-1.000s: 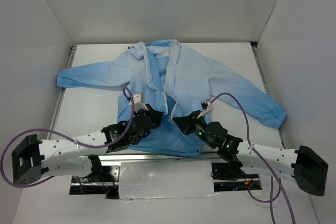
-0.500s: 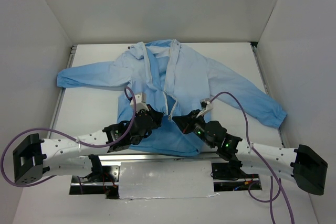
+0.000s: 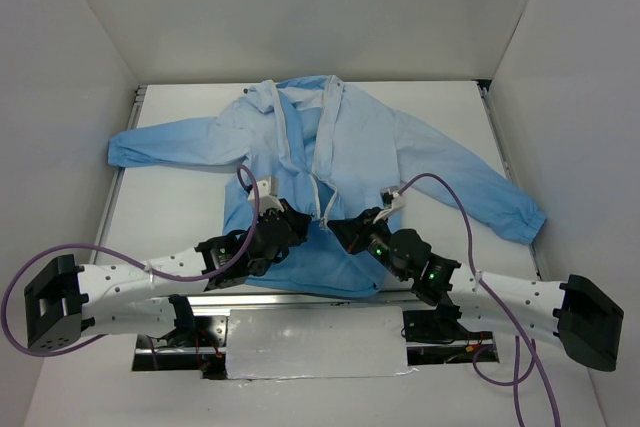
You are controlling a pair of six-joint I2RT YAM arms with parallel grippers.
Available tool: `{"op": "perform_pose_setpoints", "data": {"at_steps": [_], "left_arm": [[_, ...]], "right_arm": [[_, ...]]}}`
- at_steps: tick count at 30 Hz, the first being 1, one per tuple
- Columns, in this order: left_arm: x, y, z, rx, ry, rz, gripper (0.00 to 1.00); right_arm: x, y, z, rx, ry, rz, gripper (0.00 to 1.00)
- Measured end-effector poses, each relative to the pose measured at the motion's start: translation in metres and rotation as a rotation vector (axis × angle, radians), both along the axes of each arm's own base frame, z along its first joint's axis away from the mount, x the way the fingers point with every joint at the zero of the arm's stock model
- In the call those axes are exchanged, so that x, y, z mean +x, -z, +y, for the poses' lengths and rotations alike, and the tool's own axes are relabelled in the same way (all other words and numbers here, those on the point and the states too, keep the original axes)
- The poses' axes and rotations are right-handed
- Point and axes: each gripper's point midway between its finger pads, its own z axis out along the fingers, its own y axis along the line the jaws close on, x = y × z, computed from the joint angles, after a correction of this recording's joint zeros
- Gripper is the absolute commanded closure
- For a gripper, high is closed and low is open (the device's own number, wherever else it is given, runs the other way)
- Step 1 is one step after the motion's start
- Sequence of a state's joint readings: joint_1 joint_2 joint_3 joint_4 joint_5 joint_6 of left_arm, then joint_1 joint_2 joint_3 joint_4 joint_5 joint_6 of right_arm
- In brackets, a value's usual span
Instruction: Zip up the jacket
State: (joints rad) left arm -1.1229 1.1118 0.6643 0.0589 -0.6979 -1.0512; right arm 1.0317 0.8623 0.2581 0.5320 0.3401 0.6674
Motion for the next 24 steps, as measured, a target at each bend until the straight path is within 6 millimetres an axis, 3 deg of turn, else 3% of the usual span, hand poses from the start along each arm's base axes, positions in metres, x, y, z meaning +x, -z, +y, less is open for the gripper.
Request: {"op": "perform_pose_setpoints", "data": {"at_steps": [24], "left_arm": [[-0.0003,0.0031,-0.0035,0.006,0.01,0.009,1.0]], "right_arm": [[0.0049,-0.0015,-0.0009,-0.008,0.026,-0.003,1.0]]}}
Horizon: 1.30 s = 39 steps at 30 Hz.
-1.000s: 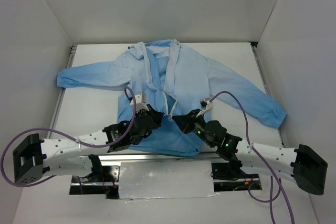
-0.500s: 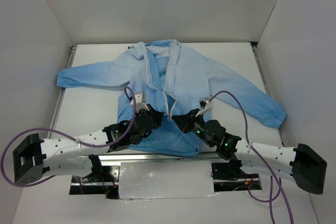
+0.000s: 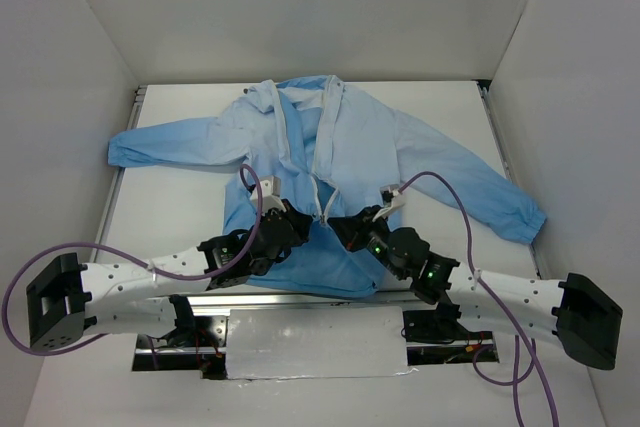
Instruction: Zip up the jacket
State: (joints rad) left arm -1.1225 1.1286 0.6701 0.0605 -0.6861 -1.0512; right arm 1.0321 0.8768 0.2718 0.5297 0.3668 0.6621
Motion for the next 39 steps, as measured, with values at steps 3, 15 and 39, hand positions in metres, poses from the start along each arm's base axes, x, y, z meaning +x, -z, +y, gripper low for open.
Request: {"op": "perform_pose_setpoints", "data": {"at_steps": [3,15,39], "left_arm": [[0.0,0.0,0.0,-0.001,0.001,0.0,1.0],[-0.003,-0.006,-0.001,-0.022,0.029,-0.024,1.0],[-0.024,-0.006,-0.003,-0.042,0.222,-0.147,1.0]], "right_arm": [[0.002,-0.001,0.001,-0.002,0.006,-0.002,1.0],[0.003,0.001,0.004,-0.035,-0.005,-0.02,1.0],[-0.005,-0.015,0.008,-0.023,-0.176,-0.1,1.0]]}}
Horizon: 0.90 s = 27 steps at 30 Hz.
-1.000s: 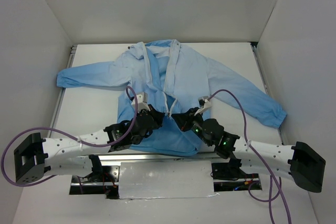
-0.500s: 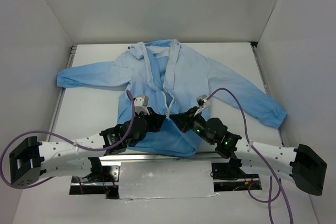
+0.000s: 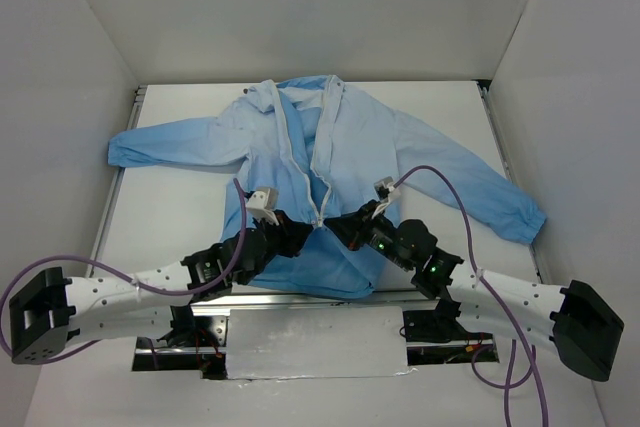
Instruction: Zip up the jacket
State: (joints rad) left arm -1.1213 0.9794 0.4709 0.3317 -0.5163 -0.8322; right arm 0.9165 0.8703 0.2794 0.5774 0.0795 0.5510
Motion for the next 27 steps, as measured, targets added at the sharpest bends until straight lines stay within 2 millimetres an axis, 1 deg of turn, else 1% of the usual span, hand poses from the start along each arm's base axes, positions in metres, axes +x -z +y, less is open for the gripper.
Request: {"op": "perform_pose_setpoints", "data": {"at_steps": [14,21,27], "left_arm": [[-0.009,-0.005,0.004,-0.057,0.045,-0.039,1.0],[-0.012,-0.011,0.0,-0.077,0.073,-0.048,1.0],[-0.015,-0.009,-0.004,-0.062,0.104,-0.057,1.0]], "right_arm": [[-0.002,0.015,-0.008,-0.031,-0.09,-0.005,1.0],[-0.006,0.01,-0.008,-0.001,-0.145,-0.025,1.0],[-0.01,0.009,-0.011,0.019,-0.2,-0.045,1.0]]}}
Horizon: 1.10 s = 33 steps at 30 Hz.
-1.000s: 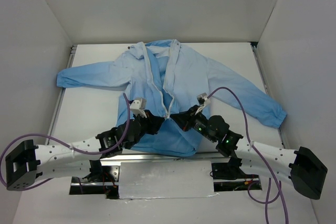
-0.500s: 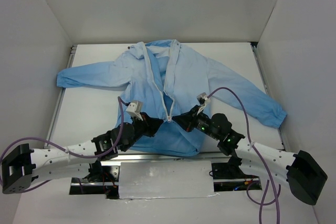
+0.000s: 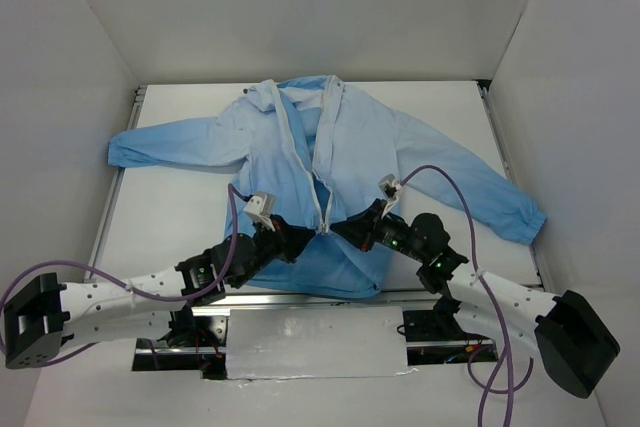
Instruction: Zip up the jacket
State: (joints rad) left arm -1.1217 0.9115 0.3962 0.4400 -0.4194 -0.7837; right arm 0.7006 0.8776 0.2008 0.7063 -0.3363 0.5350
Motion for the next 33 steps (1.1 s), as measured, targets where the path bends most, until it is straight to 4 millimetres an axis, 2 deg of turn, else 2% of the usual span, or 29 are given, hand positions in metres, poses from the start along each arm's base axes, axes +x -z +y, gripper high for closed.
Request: {"op": "perform_pose_setpoints", "data": {"at_steps": [10,20,28,33], "left_arm": [[-0.011,0.008,-0.003,-0.011,0.076,-0.04,1.0],[-0.022,-0.002,-0.008,-0.07,0.156,-0.102,1.0],[-0.027,-0.009,-0.01,-0.098,0.197,-0.143,1.0],[-0.033,-0.004,-0.01,-0.097,0.225,-0.15,1.0]], "right_arm": [[-0.009,0.001,0.0,0.03,-0.109,0.009,1.0],[0.001,-0.001,-0.007,0.063,-0.061,0.069,1.0],[-0.003,-0.008,-0.007,0.105,-0.106,0.098,1.0],[-0.004,-0.004,-0.001,0.106,-0.162,0.152,1.0]]}}
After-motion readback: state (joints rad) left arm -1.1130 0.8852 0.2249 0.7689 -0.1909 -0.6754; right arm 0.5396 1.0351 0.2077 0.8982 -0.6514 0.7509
